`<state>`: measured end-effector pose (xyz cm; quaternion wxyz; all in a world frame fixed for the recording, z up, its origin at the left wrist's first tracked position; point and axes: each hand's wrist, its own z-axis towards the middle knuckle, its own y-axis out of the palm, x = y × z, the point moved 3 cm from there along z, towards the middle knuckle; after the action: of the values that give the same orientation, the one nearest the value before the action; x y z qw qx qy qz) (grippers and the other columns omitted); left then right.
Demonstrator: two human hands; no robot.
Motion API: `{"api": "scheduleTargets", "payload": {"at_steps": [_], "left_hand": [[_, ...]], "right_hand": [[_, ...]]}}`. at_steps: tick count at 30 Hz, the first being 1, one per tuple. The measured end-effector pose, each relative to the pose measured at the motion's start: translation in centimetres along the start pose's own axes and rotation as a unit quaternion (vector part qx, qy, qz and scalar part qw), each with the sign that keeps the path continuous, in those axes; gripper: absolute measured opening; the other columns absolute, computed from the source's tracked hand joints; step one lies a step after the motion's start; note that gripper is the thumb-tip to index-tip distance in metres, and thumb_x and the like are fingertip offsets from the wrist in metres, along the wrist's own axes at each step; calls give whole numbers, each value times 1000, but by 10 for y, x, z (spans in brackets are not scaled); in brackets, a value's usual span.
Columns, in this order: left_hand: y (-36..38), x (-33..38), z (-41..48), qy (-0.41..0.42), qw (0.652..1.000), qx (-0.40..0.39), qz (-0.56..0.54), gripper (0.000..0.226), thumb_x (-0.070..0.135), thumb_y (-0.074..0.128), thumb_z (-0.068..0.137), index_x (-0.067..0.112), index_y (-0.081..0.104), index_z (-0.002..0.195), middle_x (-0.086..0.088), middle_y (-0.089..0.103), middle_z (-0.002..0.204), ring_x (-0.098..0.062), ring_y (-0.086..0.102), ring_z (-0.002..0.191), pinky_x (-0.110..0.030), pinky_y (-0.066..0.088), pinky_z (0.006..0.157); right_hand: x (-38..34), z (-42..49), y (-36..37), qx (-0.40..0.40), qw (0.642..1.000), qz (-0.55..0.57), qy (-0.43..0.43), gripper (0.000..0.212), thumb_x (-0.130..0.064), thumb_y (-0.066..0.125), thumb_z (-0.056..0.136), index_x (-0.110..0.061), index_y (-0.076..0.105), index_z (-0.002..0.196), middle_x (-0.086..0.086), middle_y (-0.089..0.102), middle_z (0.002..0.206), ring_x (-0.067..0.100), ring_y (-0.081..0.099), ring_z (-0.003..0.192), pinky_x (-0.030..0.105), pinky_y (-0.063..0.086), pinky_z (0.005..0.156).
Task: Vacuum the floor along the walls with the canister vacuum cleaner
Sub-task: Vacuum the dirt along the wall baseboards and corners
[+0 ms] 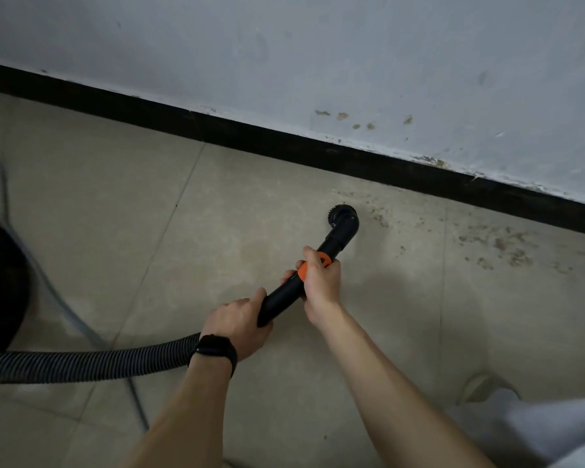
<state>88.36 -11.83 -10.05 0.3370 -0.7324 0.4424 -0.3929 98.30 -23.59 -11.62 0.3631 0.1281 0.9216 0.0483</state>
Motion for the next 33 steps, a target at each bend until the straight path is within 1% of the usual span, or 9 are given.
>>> {"api": "scheduleTargets", "payload": {"at_steps": [5,11,15,18,21,28,30,33], "left_hand": [[-7,4,13,-12,1000,-5,-17,27,42,51,94,24,40,111,-1,64,96,-29,64,84,-32,43,62],[-8,16,30,-24,999,6,-22,27,42,50,94,25,41,113,-1,65,97,-28,64,85,-32,45,63],[-8,21,41,-32,998,5,-45,24,42,49,94,26,41,111,-3,65,97,-30,64,85,-34,46,63],[-9,25,48,-30,998,7,-59,24,41,49,95,25,41,112,-5,65,98,-31,64,86,-35,45,64],[-12,27,53,-33,997,15,-74,24,40,49,96,24,42,113,-6,65,99,-32,63,88,-35,43,64],[-16,27,63,-70,988,31,-132,22,36,53,95,22,45,111,-9,65,97,-34,63,86,-37,50,68],[-17,25,66,-82,986,34,-145,22,36,53,94,23,45,110,-10,65,95,-34,63,85,-39,52,70],[-17,20,66,-100,980,33,-168,19,33,54,94,23,47,108,-7,62,88,-32,61,79,-35,48,67]], "right_hand": [[-11,9,6,2,1000,-17,-2,37,-15,63,98,-4,44,127,10,53,80,21,58,47,43,59,62],[-27,22,7,11,999,-37,-11,40,-15,64,97,-2,46,130,9,54,80,20,60,48,40,60,60],[-35,32,7,15,999,-46,-21,37,-15,64,97,0,49,127,9,54,77,22,60,51,42,61,62],[-41,39,8,14,998,-47,-24,25,-14,64,97,-6,51,116,9,53,73,22,59,50,41,59,60],[-45,46,11,11,998,-50,-26,19,-13,63,97,-8,50,110,9,52,73,22,58,49,39,57,57],[-54,58,28,15,996,-76,-32,21,-12,63,95,-9,50,110,10,52,72,22,56,45,36,55,51],[-55,61,34,10,996,-85,-32,20,-12,63,95,-9,49,109,10,52,71,22,57,45,37,56,52],[-53,62,41,7,994,-100,-32,23,-12,62,95,-8,50,113,10,52,71,22,56,43,38,57,52]]}}
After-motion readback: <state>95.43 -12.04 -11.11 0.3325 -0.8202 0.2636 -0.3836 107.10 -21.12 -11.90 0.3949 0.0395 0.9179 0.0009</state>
